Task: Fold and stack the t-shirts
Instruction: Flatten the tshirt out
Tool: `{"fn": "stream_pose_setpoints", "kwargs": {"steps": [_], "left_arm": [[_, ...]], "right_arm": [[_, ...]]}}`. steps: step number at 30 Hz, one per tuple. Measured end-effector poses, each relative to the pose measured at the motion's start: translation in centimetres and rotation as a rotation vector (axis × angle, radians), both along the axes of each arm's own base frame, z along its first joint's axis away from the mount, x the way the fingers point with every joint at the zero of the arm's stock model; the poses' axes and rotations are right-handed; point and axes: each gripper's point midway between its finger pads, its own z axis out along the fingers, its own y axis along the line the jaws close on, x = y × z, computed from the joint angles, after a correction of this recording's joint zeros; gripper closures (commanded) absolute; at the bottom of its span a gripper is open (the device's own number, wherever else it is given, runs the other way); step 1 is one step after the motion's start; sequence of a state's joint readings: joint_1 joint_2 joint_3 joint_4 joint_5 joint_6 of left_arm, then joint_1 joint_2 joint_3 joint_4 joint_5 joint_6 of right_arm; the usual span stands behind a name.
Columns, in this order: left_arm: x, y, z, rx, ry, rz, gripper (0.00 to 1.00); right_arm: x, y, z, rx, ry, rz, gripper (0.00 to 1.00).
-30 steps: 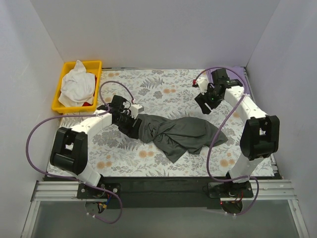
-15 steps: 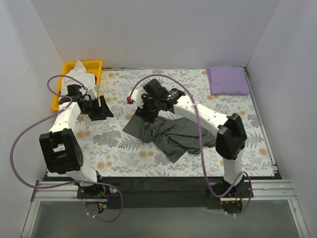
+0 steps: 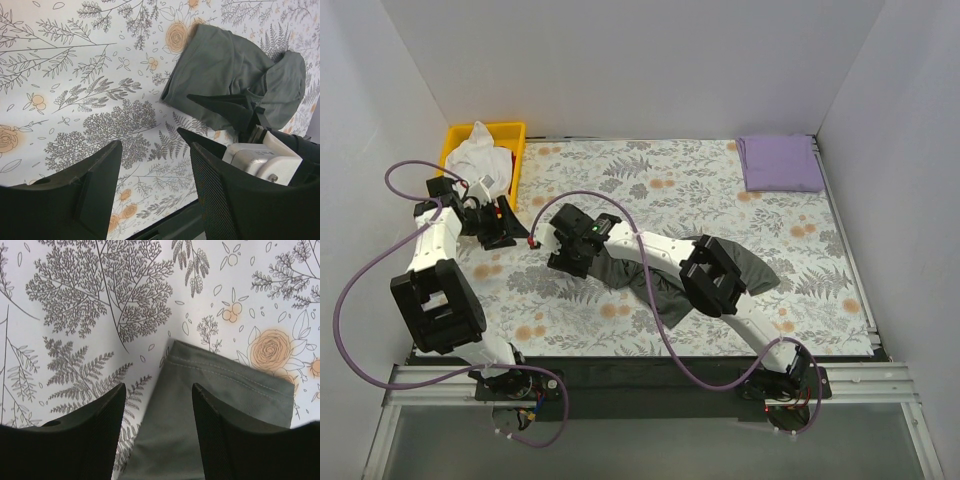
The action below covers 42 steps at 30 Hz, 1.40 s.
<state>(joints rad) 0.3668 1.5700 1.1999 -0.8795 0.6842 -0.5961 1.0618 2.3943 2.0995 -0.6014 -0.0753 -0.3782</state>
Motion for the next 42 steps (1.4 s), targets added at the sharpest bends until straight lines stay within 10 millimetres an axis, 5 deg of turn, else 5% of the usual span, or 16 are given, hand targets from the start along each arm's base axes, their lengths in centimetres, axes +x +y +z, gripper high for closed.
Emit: {"fn": "stream_pose_setpoints", "kwargs": {"steps": [12,17,18,19,24,27,30,33,36,38,42], "left_arm": [[-0.4,-0.1,-0.2,-0.001,-0.007,-0.026,0.44],[-0.4,-0.1,-0.2,-0.002,-0.007,-0.026,0.44],[-0.4,-0.1,-0.2,-0.005,-0.008,-0.027,0.44],[-0.4,-0.2,-0.2,-0.009,-0.008,-0.027,0.44],[-0.4,-0.8,0.3,-0.048,-0.02,-0.042,0.45],[-0.3,-1.2,0.7,-0.074,-0.036,-0.057,0.45],[-0.3,-1.8,1.2,-0.088,-0.06,-0.076,0.45],[-0.4,-2.7,1.8,-0.087,-0.097,-0.104,0.45],[-0.8,-5.1,2.3,-0.07,-0.133,-0.18,0.45],[-1.4,-8.1,2.1,-0.046,-0.159,-0.275,0.44],[-3.4,-13.5,1.0,-0.025,-0.179,-0.438,0.41]], "right_arm": [[1.2,1.6,-1.5,0.011,-0.021,-0.047,0.41],[2.0,1.9,-1.9,0.027,-0.023,-0.063,0.72],[2.2,1.9,-1.9,0.031,-0.024,-0.065,0.93],[2.2,2.0,-2.0,0.034,-0.021,-0.063,0.99],[2.7,1.2,-1.9,0.046,-0.003,-0.062,0.99],[2.6,-1.4,-0.9,0.024,0.025,-0.052,0.99],[4.1,-4.3,3.9,0.091,0.06,-0.067,0.99],[8.4,-9.2,12.9,0.246,-0.002,-0.132,0.99],[13.5,-19.0,24.5,0.399,-0.205,-0.268,0.99],[14.8,-26.4,30.9,0.448,-0.366,-0.374,0.99],[11.9,-35.1,36.8,0.45,-0.58,-0.461,0.99]]}}
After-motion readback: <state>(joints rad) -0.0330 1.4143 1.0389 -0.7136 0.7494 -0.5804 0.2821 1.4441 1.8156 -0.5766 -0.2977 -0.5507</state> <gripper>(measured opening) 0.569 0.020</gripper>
